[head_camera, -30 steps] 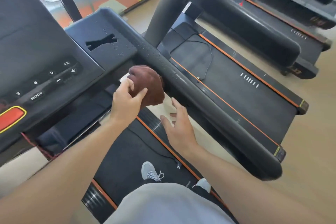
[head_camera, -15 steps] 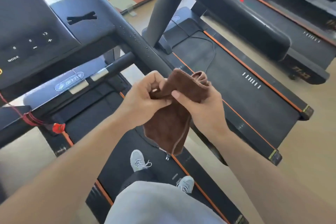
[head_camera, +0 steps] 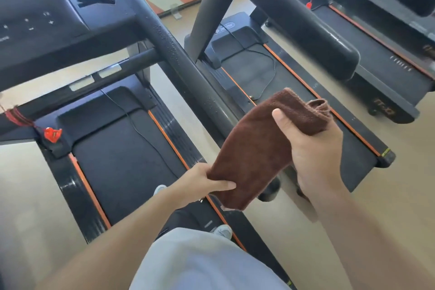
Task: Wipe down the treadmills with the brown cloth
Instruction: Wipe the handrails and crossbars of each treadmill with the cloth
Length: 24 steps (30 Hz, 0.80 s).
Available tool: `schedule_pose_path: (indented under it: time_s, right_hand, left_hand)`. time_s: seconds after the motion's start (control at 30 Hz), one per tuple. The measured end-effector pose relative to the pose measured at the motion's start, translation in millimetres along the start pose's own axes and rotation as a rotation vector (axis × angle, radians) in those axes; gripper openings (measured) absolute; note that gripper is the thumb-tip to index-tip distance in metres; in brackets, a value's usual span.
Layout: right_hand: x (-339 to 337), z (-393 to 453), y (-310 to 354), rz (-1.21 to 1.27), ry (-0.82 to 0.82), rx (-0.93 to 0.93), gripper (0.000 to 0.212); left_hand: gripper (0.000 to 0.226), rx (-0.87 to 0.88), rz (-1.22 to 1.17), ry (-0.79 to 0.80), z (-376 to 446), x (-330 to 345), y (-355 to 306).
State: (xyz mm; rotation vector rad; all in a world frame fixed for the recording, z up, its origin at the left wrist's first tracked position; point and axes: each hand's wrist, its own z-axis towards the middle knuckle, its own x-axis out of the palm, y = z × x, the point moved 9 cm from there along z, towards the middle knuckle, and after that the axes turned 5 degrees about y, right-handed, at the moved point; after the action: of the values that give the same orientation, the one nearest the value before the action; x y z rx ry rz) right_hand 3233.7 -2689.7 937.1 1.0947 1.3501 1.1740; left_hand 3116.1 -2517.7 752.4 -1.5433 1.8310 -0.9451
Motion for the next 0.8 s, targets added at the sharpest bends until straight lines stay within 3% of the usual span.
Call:
schedule_pose_path:
  time_s: [0.1,0.17,0.2,0.27,0.3,0.37,0.4,0.47,0.53,0.63,0.8]
  right_hand:
    - [-36,16,-22,-0.023,-0.122,0.047,0.023]
    - [-46,31,-52,-0.104,-0.076,0.135,0.033]
    - [-46,38,-72,-0.213,-0.002,0.216,0.05]
    - [-47,40,-109,-0.559,0.133,0.394,0.105]
    - [-46,39,-119,-0.668,0.185,0.415,0.116]
    - [-23,32,-121,-0.728,0.316,0.316,0.106]
    - [-4,24,-124,-0.727,0.429,0.281,0.098]
    - [30,3,-135,-0.783,0.599,0.269,0.092]
    - [44,0,-138,-0.91,0.53,0.21,0.087]
    - [60,10,-127,-1.061,0.441,0.103,0.085]
    - [90,24,-117,-1.119,0.41,-0.037,0.092]
  left_hand:
    - [0.043,-0.01,-0.12,0.09,0,5,4]
    - [0.042,-0.03,-0.174,0.064,5,0,8]
    - [0.039,-0.05,-0.163,-0.002,9,-6,11]
    - [0.034,-0.115,-0.057,-0.231,17,-27,21]
    - [0.034,-0.152,0.001,-0.395,13,-39,27]
    - [0.031,-0.186,0.022,-0.614,3,-48,35]
    - [0.025,-0.187,-0.015,-0.611,2,-42,37]
    - [0.023,-0.156,-0.192,-0.431,11,-12,38]
    - [0.039,-0.152,-0.499,-0.205,21,26,30]
    - [0.063,-0.128,-0.72,-0.049,36,48,13]
    - [0.06,-0.054,-0.8,-0.101,45,19,0]
